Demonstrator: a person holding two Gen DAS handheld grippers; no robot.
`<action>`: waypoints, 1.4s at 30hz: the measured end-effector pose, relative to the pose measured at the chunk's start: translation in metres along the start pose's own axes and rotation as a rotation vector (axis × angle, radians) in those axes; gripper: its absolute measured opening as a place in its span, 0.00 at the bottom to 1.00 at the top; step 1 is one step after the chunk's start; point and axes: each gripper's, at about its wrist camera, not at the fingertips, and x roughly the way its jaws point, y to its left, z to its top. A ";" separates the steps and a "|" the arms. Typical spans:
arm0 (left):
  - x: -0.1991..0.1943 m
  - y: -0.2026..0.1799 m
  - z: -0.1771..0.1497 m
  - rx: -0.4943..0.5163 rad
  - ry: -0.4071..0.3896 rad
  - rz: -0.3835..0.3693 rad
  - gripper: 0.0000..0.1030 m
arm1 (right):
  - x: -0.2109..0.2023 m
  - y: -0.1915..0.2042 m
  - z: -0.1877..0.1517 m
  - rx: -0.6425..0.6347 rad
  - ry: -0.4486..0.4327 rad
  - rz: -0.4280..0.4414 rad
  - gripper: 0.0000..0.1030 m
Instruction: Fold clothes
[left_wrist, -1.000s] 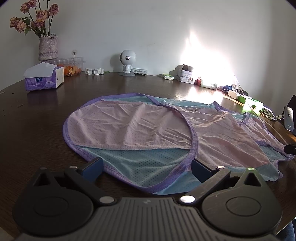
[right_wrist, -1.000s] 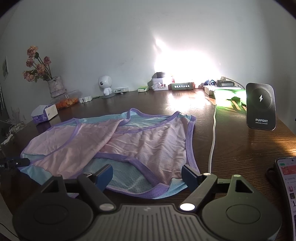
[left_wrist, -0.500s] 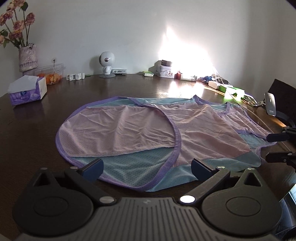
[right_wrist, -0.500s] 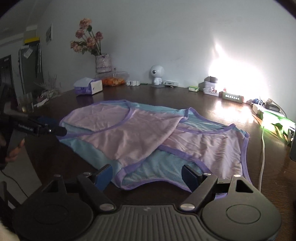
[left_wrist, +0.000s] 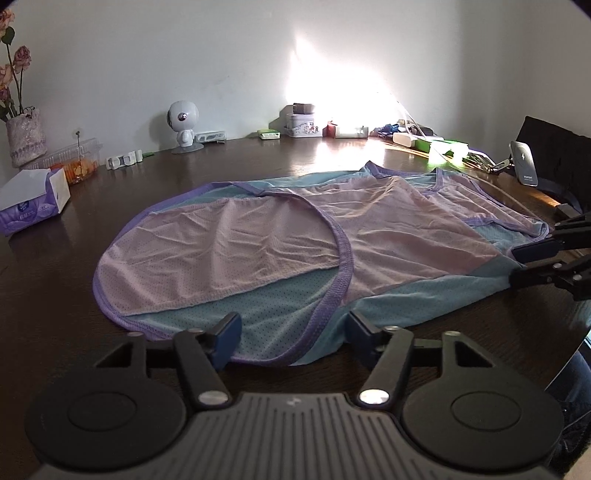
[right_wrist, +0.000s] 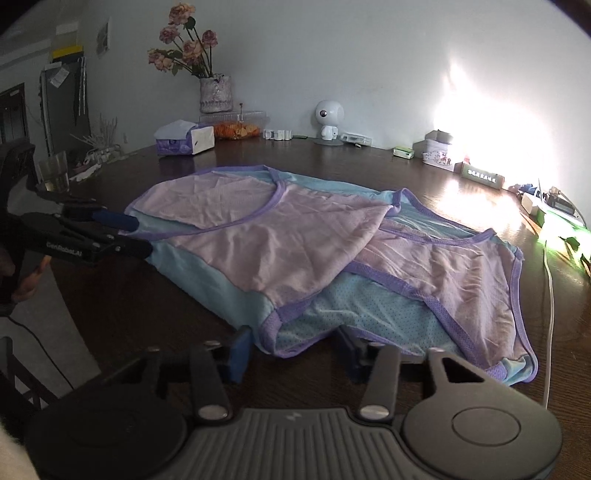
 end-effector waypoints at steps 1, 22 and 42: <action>0.000 -0.001 0.002 0.006 0.005 0.001 0.32 | 0.000 0.000 0.001 -0.006 0.001 -0.004 0.17; 0.001 0.015 0.024 0.068 0.103 -0.231 0.50 | 0.014 -0.034 0.043 0.057 -0.053 0.044 0.04; 0.081 0.066 0.105 0.068 0.022 -0.090 0.03 | 0.075 -0.067 0.094 0.084 -0.072 -0.086 0.05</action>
